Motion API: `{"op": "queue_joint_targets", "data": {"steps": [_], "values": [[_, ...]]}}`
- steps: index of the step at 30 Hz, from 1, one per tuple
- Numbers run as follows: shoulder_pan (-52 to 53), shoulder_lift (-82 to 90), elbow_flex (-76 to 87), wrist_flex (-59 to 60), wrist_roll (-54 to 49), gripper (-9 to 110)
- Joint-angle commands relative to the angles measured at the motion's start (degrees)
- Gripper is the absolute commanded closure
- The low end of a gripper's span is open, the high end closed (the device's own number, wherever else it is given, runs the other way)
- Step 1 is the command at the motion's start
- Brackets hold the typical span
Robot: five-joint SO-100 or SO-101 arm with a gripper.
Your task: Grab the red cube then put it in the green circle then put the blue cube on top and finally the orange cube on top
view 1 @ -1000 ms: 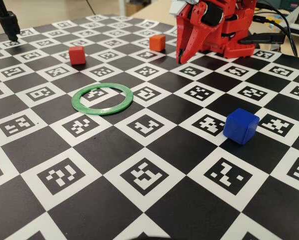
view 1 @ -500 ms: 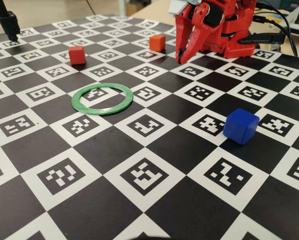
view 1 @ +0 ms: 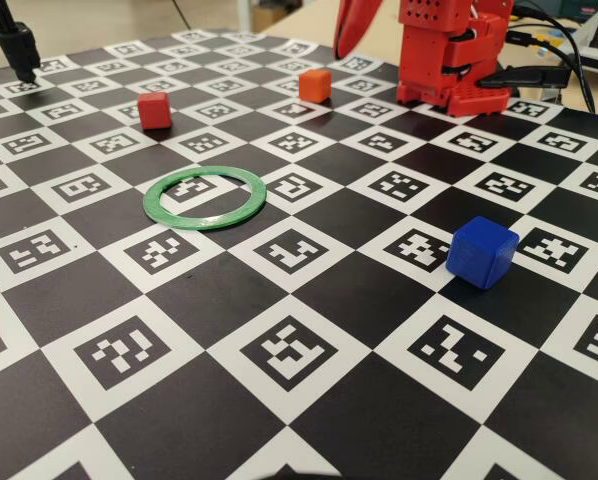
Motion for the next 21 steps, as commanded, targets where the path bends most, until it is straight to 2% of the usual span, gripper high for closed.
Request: {"op": "queue_joint_targets", "data": {"steps": [1, 11, 17, 21], "values": [[3.3, -10.2, -17.1, 3.1, 6.7, 107], [15.5, -38.2, -54.7, 15.6, 23.5, 103], [19.2, -49.1, -68.9, 21.2, 32.0, 100], [21.3, -52.4, -70.4, 20.8, 35.3, 95]]}}
